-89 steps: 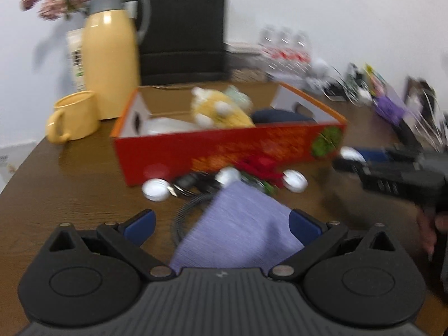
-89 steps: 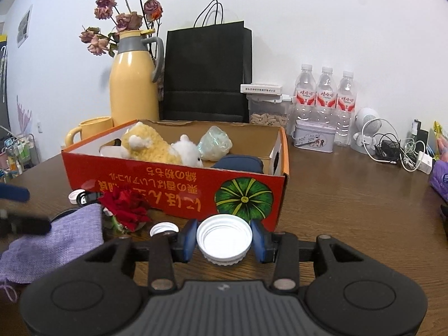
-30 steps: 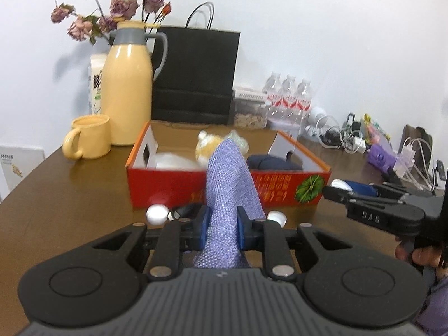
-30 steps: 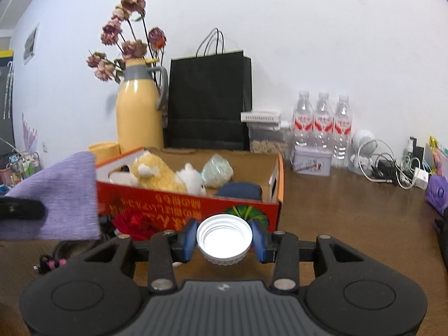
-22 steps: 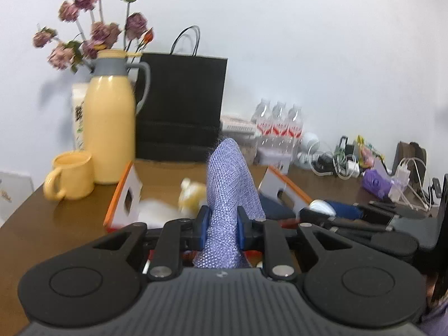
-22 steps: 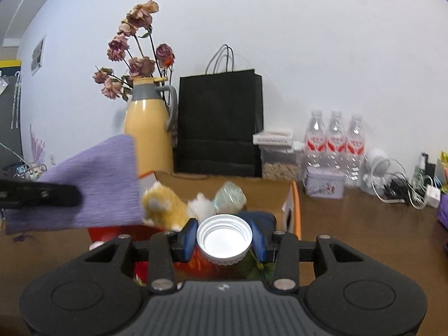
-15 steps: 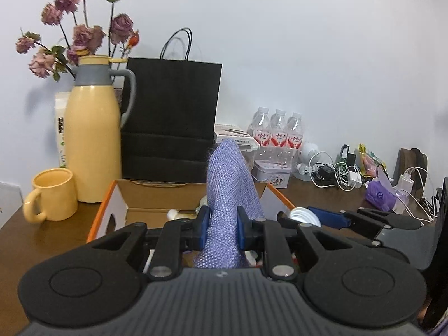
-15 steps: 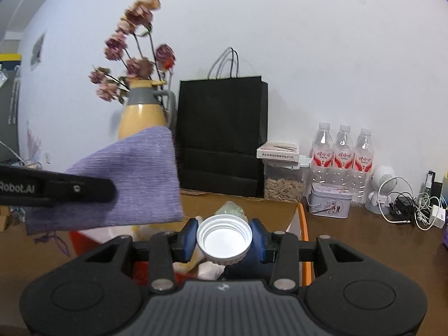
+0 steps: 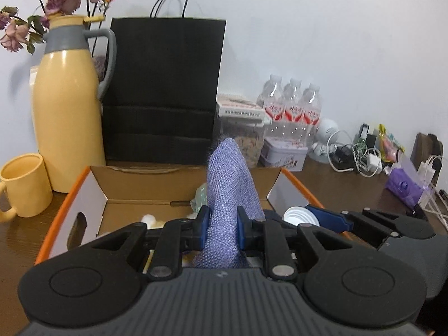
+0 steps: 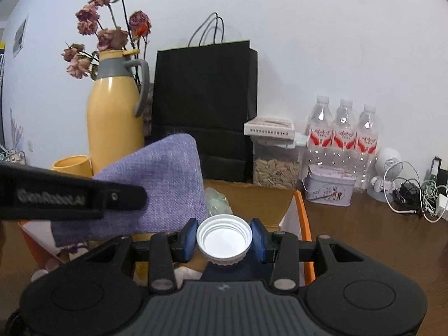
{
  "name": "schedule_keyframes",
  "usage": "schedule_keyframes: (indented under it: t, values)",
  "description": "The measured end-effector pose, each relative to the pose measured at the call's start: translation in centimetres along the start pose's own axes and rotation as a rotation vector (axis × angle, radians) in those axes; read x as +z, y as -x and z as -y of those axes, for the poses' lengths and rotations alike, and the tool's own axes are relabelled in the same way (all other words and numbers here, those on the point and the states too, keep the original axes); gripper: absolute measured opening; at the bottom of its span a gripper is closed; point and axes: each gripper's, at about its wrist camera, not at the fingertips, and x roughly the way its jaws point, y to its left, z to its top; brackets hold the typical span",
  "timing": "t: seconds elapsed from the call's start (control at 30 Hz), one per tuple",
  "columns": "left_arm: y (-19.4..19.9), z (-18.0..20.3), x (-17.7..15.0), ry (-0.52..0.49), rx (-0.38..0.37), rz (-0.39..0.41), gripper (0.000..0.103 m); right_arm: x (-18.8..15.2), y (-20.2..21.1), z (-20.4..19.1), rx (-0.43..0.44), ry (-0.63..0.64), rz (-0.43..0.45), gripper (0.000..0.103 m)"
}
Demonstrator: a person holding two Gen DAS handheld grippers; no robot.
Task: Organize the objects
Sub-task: 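Carry the purple cloth and white cap into the cardboard box and open both tools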
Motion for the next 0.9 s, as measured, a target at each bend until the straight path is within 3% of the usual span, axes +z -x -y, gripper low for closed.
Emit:
schedule_keyframes:
  t: [0.13,0.2,0.23,0.27,0.3,0.33,0.37,0.47,0.9]
  values:
    - [-0.4,0.0,-0.4,-0.015,0.011,0.001,0.022,-0.2,-0.3,0.1,-0.004,-0.003,-0.015,0.04]
    - [-0.3,-0.1,-0.4,-0.015,0.023,0.012,0.032,-0.3,-0.4,0.1,-0.009,-0.004,-0.034,0.04]
    - [-0.2,-0.2,-0.4,-0.017,0.034,0.015,0.051,-0.4,-0.4,0.1,-0.009,-0.006,-0.038,0.046]
    - [-0.1,-0.3,-0.5,-0.013,0.052,0.024,0.077,-0.4,-0.4,0.1,-0.012,-0.009,-0.042,0.062]
    - [0.0,-0.5,-0.5,-0.009,0.069,0.038,0.089,-0.4,-0.3,0.2,-0.018,-0.014,-0.043,0.072]
    - [0.1,-0.6,-0.4,-0.008,0.082,0.05,0.103,-0.4,-0.3,0.2,-0.022,-0.018,-0.043,0.088]
    - [0.2,-0.6,-0.3,-0.007,0.093,0.064,0.103,-0.4,-0.2,0.2,-0.023,-0.021,-0.039,0.095]
    - [0.4,-1.1,-0.1,0.009,0.117,0.069,0.103,-0.3,-0.1,0.3,-0.013,-0.035,-0.043,0.103]
    - [1.3,-1.0,0.1,0.007,0.113,0.087,0.103,0.1,0.4,0.2,-0.029,-0.033,-0.037,0.103]
